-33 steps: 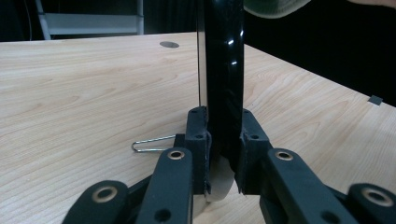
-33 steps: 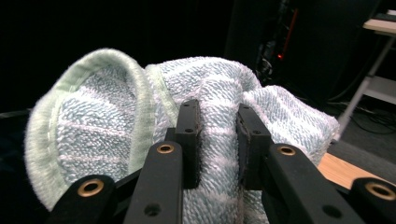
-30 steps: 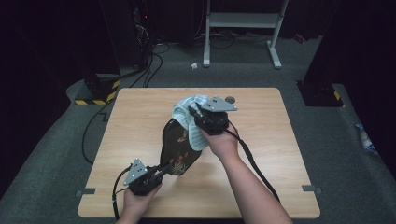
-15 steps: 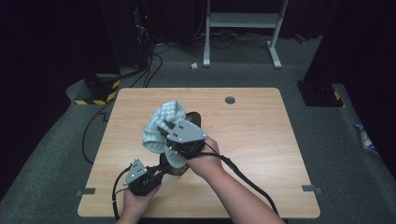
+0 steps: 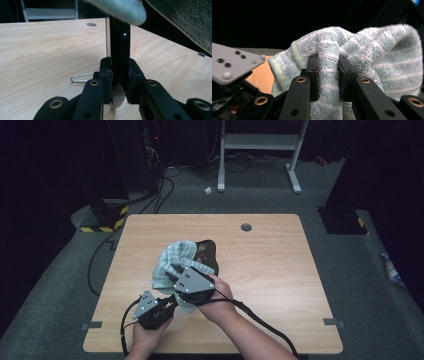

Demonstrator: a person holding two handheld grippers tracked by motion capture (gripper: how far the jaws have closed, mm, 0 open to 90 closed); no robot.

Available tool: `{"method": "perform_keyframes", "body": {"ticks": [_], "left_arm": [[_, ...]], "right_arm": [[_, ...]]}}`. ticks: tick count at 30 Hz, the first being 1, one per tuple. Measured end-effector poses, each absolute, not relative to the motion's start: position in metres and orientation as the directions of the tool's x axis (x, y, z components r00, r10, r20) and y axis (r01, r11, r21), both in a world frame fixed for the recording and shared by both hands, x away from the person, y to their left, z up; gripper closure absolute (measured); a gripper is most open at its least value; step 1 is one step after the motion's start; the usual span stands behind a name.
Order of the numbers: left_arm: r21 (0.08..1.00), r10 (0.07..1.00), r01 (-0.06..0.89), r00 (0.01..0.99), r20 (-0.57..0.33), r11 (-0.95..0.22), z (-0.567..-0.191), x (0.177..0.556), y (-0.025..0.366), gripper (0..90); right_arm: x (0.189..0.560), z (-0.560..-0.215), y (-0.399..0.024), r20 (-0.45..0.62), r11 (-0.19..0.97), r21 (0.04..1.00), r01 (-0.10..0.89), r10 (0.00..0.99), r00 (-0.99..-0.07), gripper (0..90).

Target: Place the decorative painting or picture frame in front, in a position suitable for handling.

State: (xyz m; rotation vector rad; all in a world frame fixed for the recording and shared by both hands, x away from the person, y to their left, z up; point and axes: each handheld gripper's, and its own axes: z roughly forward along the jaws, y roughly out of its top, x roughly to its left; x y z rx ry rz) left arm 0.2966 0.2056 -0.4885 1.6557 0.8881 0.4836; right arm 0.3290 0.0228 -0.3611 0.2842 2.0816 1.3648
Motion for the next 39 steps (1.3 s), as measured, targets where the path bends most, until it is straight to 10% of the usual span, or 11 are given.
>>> {"method": "perform_keyframes", "body": {"ticks": [24, 39], "left_arm": [[0.951, 0.758, 0.3, 0.637, -0.139, -0.077, -0.49, 0.294, 0.21, 77.9], [0.952, 0.755, 0.297, 0.64, -0.142, -0.073, -0.49, 0.293, 0.212, 78.1]], "right_arm": [[0.421, -0.355, -0.041, -0.097, 0.266, 0.954, 0.142, 0.717, -0.69, 73.0], [0.42, -0.353, -0.04, -0.111, 0.276, 0.952, 0.135, 0.719, -0.686, 72.9]]}}
